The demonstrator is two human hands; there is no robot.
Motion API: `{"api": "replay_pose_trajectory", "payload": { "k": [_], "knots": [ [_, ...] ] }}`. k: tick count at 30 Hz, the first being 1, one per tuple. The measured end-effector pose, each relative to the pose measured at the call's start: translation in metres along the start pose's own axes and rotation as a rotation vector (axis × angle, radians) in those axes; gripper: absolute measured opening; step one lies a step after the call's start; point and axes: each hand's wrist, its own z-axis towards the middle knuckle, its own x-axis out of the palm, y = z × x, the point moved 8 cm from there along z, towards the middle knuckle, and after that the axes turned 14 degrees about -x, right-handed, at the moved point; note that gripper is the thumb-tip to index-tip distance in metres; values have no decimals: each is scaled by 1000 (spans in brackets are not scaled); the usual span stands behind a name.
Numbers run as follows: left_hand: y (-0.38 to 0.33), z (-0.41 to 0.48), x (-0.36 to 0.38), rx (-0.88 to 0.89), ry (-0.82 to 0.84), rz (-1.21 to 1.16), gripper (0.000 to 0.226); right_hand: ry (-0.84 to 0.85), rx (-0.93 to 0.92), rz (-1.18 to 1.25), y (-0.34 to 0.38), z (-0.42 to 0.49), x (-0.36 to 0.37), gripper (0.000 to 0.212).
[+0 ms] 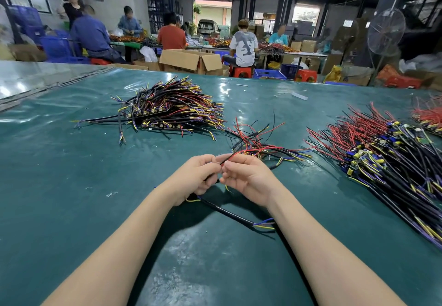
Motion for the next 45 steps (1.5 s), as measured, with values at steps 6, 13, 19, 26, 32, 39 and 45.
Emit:
{"api": "replay_pose_trajectory", "payload": {
  "k": [6,13,19,26,32,39,45],
  "knots": [
    [1,-1,1,-21,16,9,17,-13,-30,-33,1,1,1,44],
    [0,-2,4,-33,8,37,27,-329,-154,-18,12,0,-28,21],
    [-1,-4,5,-35,11,49,26,-415,-184,59,14,-2,-33,39],
    [-1,-4,6,-46,22,53,26,-411,-184,69,16,0,-33,30],
    [0,-4,7,-48,27,92,24,-537,-227,151,21,-3,-43,22],
    [0,-4,6,-47,27,112,24,-562,-229,120,23,-2,-47,22],
    [1,-2,6,-50,13,129,23,-676,-273,77,29,-10,-63,24]
  ]
}}
